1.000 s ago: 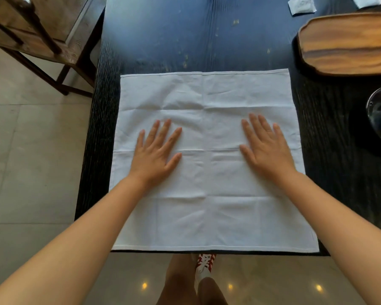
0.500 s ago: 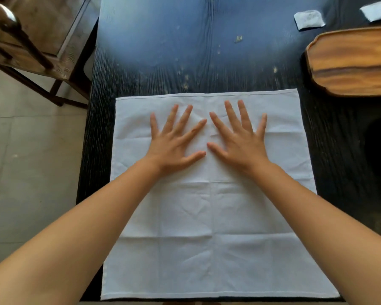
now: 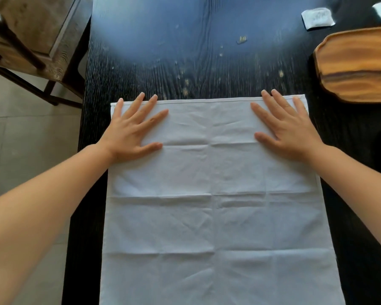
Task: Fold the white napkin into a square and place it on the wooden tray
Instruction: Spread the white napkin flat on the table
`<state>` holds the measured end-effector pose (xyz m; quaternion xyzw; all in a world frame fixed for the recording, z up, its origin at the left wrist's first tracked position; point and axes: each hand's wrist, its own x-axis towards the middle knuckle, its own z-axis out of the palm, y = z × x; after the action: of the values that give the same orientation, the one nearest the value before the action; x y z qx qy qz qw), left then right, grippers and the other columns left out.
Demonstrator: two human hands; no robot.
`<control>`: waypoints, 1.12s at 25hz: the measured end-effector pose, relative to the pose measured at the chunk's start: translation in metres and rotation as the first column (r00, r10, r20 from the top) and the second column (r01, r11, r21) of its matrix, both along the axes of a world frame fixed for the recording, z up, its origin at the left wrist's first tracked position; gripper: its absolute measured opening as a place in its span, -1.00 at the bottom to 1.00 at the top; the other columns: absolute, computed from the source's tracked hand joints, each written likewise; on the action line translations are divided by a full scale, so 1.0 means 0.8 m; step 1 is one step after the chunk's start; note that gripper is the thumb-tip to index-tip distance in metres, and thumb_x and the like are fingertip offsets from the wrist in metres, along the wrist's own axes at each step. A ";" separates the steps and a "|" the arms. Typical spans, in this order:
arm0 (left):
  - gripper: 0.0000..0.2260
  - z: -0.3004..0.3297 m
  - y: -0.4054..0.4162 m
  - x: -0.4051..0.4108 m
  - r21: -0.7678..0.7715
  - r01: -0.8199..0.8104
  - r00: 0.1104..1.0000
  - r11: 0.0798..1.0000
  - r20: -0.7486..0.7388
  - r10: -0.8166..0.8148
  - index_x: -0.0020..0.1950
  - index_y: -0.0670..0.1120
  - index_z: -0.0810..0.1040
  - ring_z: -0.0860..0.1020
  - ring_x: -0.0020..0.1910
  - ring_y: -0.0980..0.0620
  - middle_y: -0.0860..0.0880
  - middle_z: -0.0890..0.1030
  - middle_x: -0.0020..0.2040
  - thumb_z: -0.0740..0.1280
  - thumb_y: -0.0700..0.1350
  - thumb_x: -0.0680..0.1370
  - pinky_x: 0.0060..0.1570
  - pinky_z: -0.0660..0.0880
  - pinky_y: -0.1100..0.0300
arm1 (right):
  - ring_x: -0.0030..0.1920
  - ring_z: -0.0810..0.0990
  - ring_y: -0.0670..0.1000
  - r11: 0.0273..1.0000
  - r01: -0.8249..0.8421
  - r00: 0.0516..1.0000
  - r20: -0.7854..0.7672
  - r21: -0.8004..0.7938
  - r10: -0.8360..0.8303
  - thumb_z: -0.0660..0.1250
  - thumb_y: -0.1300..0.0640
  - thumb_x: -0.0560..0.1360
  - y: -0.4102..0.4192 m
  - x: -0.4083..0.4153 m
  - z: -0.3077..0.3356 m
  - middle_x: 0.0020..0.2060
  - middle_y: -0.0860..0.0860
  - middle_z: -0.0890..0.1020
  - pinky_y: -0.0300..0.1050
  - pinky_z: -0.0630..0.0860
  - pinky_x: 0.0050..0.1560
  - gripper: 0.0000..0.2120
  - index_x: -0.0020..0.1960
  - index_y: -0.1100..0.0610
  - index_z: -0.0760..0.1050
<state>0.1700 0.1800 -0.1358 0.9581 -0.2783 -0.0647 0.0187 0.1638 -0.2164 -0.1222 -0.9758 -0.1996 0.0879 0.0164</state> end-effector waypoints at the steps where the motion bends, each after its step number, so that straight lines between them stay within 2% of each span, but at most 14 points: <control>1: -0.30 0.000 0.000 0.000 0.001 0.000 1.000 1.000 -0.006 0.000 0.51 0.14 0.02 -0.12 0.51 -0.12 -0.03 -0.03 0.55 -0.11 0.43 0.44 0.35 -0.15 -0.33 | 0.51 -0.08 0.05 1.000 -0.005 1.000 0.004 0.002 0.005 -0.24 -0.39 0.44 0.001 0.000 -0.001 0.52 0.03 0.00 0.25 -0.10 0.43 -0.28 0.50 -0.08 -0.04; 5: -0.29 0.001 -0.002 -0.003 0.037 -0.005 0.999 0.999 -0.039 0.007 0.51 0.15 -0.03 -0.13 0.51 -0.13 -0.02 -0.06 0.55 -0.17 0.44 0.42 0.36 -0.16 -0.33 | 0.51 -0.11 0.05 1.000 0.004 1.000 -0.007 -0.024 -0.004 -0.17 -0.32 0.44 0.001 -0.003 -0.001 0.53 0.03 -0.03 0.24 -0.15 0.43 -0.32 0.50 -0.08 -0.07; 8: -0.30 0.018 -0.020 -0.016 0.019 -0.118 0.993 0.993 -0.028 0.118 0.51 0.12 -0.06 -0.10 0.52 -0.11 -0.05 -0.04 0.56 -0.22 0.42 0.45 0.37 -0.16 -0.30 | 0.51 -0.13 0.05 0.995 0.094 0.996 -0.006 -0.034 -0.094 -0.16 -0.29 0.46 0.015 -0.011 0.009 0.53 0.05 -0.04 0.30 -0.22 0.40 -0.34 0.50 -0.06 -0.07; 10: -0.37 0.033 -0.047 -0.063 -0.134 -0.235 0.972 0.963 -0.018 0.235 0.52 0.05 -0.04 -0.06 0.52 -0.09 -0.08 -0.01 0.55 -0.10 0.30 0.51 0.39 -0.15 -0.24 | 0.51 -0.06 0.11 0.990 0.121 0.991 0.043 0.068 -0.124 -0.08 -0.20 0.50 0.036 -0.049 0.020 0.52 0.12 0.04 0.32 -0.17 0.39 -0.38 0.50 0.01 0.01; 12: -0.41 0.042 -0.071 -0.137 -0.307 -0.274 0.960 0.911 -0.036 0.277 0.52 0.00 0.03 0.01 0.51 -0.08 -0.11 0.07 0.54 0.01 0.20 0.55 0.40 -0.08 -0.21 | 0.50 0.00 0.13 0.987 0.042 0.995 0.084 0.155 -0.055 -0.02 -0.15 0.52 0.052 -0.115 0.026 0.50 0.15 0.12 0.31 -0.10 0.40 -0.42 0.48 0.06 0.07; 15: -0.47 0.050 -0.093 -0.251 -0.374 -0.224 0.974 0.900 -0.054 0.220 0.48 -0.06 0.16 0.14 0.48 -0.08 -0.14 0.22 0.49 0.03 0.17 0.57 0.39 0.07 -0.14 | 0.47 0.09 0.12 0.976 -0.118 0.989 0.114 0.180 0.099 0.06 -0.08 0.54 0.051 -0.227 0.028 0.45 0.17 0.23 0.27 0.00 0.40 -0.49 0.43 0.09 0.22; 18: -0.48 0.050 -0.092 -0.332 -0.349 -0.168 0.986 0.922 -0.069 0.153 0.40 -0.08 0.29 0.37 0.30 -0.10 -0.11 0.38 0.33 0.09 0.20 0.55 0.22 0.32 0.03 | 0.32 0.39 0.17 0.953 -0.202 0.970 0.178 0.224 0.164 0.19 0.04 0.53 0.027 -0.310 0.027 0.26 0.21 0.51 0.19 0.28 0.30 -0.67 0.26 0.12 0.42; 20: -0.46 0.049 -0.083 -0.379 -0.294 -0.121 0.991 0.948 -0.090 0.098 0.37 -0.08 0.35 0.41 0.26 -0.09 -0.10 0.44 0.27 0.13 0.23 0.51 0.17 0.38 0.05 | 0.26 0.46 0.16 0.940 -0.223 0.967 0.179 0.258 0.181 0.19 0.02 0.54 0.012 -0.355 0.031 0.20 0.19 0.57 0.13 0.36 0.25 -0.68 0.25 0.11 0.43; 22: -0.42 0.045 -0.069 -0.414 -0.204 -0.074 0.990 0.976 -0.135 0.046 0.39 -0.08 0.36 0.36 0.34 -0.09 -0.12 0.44 0.34 0.17 0.25 0.50 0.26 0.33 0.01 | 0.34 0.37 0.13 0.945 -0.234 0.971 0.111 0.230 0.213 0.15 -0.06 0.55 0.000 -0.390 0.034 0.30 0.16 0.48 0.13 0.33 0.29 -0.58 0.34 0.08 0.35; 24: -0.42 0.038 -0.055 -0.433 -0.107 -0.044 0.986 0.993 -0.164 0.026 0.44 -0.07 0.29 0.23 0.44 -0.07 -0.13 0.34 0.43 0.20 0.19 0.50 0.35 0.23 -0.04 | 0.43 0.23 0.12 0.957 -0.241 0.970 0.019 0.161 0.241 0.09 -0.11 0.55 -0.011 -0.411 0.031 0.39 0.14 0.35 0.16 0.24 0.36 -0.50 0.43 0.06 0.25; 26: -0.46 0.033 -0.045 -0.441 -0.063 -0.034 0.988 0.997 -0.150 0.024 0.47 -0.06 0.23 0.15 0.47 -0.05 -0.12 0.29 0.46 0.19 0.07 0.51 0.36 0.18 -0.07 | 0.46 0.17 0.12 0.959 -0.255 0.966 -0.005 0.121 0.257 0.11 -0.05 0.54 -0.020 -0.422 0.024 0.42 0.14 0.31 0.16 0.17 0.39 -0.49 0.45 0.07 0.20; 28: -0.51 0.031 -0.039 -0.447 -0.059 -0.036 0.992 0.998 -0.123 0.029 0.46 -0.05 0.23 0.14 0.48 -0.03 -0.10 0.29 0.45 0.16 -0.09 0.52 0.35 0.19 -0.06 | 0.45 0.16 0.12 0.958 -0.264 0.965 0.021 0.115 0.263 0.18 0.11 0.50 -0.025 -0.429 0.020 0.41 0.15 0.32 0.13 0.11 0.43 -0.48 0.45 0.08 0.20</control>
<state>-0.1879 0.1486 -0.1107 0.9558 -0.2629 -0.1141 0.0662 -0.1798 -0.2365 -0.1064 -0.9381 -0.3326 0.0747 0.0608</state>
